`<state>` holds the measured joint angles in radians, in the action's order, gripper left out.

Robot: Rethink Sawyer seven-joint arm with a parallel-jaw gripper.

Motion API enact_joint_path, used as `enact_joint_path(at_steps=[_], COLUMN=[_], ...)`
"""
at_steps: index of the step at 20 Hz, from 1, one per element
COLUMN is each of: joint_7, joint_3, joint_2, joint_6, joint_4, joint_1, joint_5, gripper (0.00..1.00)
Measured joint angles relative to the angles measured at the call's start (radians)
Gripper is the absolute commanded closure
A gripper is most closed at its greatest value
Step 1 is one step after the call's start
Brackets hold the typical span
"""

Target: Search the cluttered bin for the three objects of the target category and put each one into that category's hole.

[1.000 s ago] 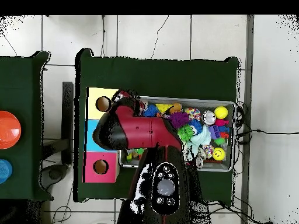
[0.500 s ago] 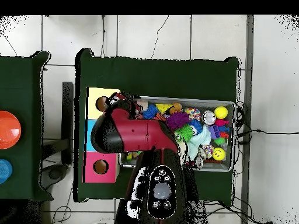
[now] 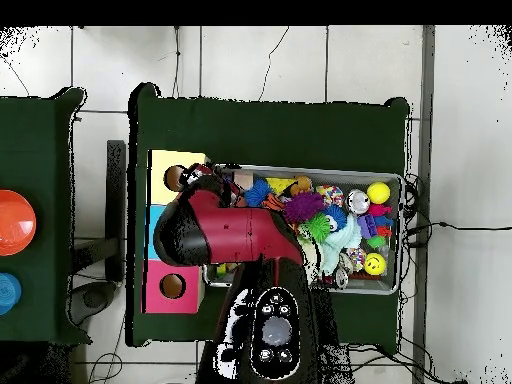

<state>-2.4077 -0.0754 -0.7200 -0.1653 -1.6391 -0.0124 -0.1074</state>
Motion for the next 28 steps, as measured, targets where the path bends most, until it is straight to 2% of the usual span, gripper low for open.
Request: enact_joint_path(at_steps=[11, 14, 20, 28], joint_7=[0.000, 0.000, 0.000, 0.000], joint_3=[0.020, 0.082, 0.165, 0.266], joint_2=[-0.014, -0.038, -0.052, -0.057], joint_6=[-0.026, -0.060, -0.126, -0.173], joint_4=[-0.034, -0.070, -0.107, -0.155], joint_1=[-0.044, -0.110, -0.194, -0.257], joint_5=[-0.002, -0.002, -0.006, -0.041], gripper=[1.00, 1.00, 1.00, 1.00])
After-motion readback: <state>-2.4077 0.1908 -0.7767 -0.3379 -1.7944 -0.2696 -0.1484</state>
